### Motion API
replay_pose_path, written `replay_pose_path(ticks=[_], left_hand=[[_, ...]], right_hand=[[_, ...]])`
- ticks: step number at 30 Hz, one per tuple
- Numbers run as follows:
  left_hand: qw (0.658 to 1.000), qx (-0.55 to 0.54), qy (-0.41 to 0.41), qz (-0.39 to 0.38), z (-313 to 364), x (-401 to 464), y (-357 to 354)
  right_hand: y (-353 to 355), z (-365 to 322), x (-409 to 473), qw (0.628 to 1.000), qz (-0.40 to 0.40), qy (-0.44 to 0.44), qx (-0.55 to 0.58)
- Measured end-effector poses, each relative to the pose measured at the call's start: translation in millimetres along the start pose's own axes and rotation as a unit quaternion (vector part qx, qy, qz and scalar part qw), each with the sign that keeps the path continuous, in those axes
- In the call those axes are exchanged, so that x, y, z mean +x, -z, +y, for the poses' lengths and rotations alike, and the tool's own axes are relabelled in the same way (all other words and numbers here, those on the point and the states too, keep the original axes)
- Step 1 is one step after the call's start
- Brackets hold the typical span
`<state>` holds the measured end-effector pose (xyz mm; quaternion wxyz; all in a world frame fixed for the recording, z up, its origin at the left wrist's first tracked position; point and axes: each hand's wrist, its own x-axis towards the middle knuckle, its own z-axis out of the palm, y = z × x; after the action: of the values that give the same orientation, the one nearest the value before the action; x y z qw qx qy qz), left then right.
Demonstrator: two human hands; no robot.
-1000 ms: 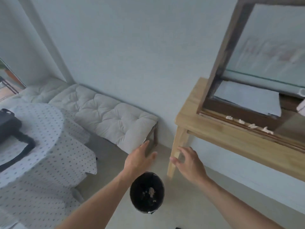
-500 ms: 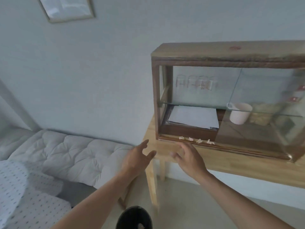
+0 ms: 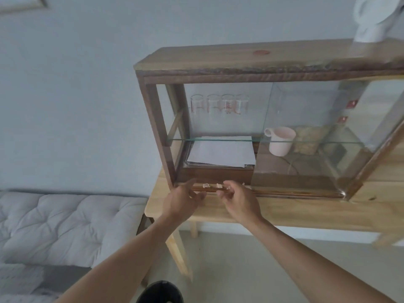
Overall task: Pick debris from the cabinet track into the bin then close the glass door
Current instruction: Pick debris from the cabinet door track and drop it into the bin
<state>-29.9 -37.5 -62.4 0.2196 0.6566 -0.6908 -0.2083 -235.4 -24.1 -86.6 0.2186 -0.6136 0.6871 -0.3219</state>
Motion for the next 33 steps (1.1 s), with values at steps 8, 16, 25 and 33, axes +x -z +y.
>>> replay_pose_path(ticks=[8, 16, 25, 33], left_hand=[[1.0, 0.008, -0.007, 0.021, 13.5, 19.2, -20.8], [0.999, -0.017, -0.002, 0.05, 11.7, 18.2, -23.5], [0.997, -0.036, 0.024, 0.056, 15.9, 21.7, -22.3], [0.994, -0.078, 0.039, 0.067, 4.6, 0.9, -16.3]], right_hand=[[-6.0, 5.4, 11.1, 0.999, -0.014, -0.011, -0.036], [-12.1, 2.5, 15.7, 1.0, 0.003, -0.014, 0.002], [-10.3, -2.7, 16.3, 0.997, -0.009, -0.035, 0.068], [-10.3, -6.7, -2.4, 0.996, -0.017, -0.018, 0.091]])
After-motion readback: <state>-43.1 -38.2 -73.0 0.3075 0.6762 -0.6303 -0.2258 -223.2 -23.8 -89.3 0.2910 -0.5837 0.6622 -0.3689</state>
